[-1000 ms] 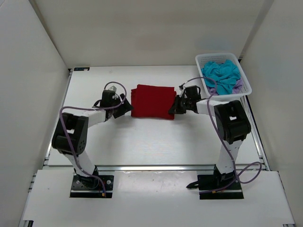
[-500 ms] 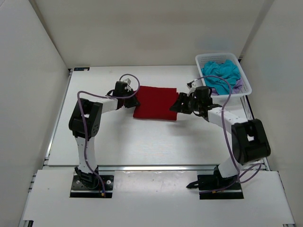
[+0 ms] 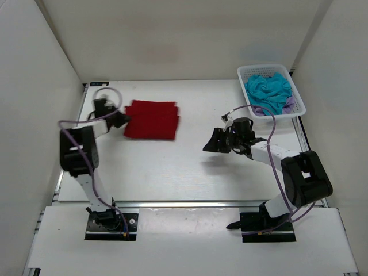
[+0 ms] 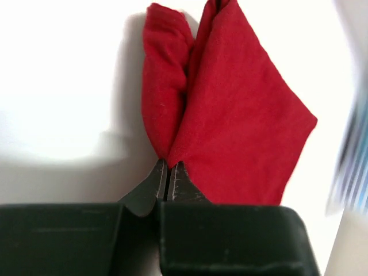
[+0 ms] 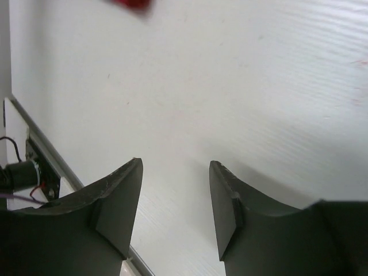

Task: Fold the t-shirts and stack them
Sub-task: Put the neatly folded tshirt into the corner of the board with the left arm

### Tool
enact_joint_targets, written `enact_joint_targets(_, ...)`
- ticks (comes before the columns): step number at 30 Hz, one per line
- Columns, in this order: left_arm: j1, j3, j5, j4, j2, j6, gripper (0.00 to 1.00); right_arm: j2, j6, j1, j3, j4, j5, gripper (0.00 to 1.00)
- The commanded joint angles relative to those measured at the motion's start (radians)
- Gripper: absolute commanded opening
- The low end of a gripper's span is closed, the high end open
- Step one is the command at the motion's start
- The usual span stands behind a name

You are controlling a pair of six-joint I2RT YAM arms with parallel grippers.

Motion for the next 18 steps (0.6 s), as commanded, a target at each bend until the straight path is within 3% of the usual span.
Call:
enact_joint_targets(1, 0.249, -0.191, -0.032, 0.054, -0.192, -0.087, 0.0, -0.007, -0.013, 0.033, -0.016, 0.071, -0.049, 0.48)
enact_joint_targets(6, 0.323, -0.251, -0.043, 0.1, -0.198, -0.133, 0.02, -0.037, -0.019, 0.082, -0.067, 0.091, -0.06, 0.47)
enact_joint_targets(18, 0.384, 0.097, -0.084, 0.161, 0.17, -0.411, 0.04, -0.168, 0.022, 0.141, -0.193, 0.073, -0.054, 0.47)
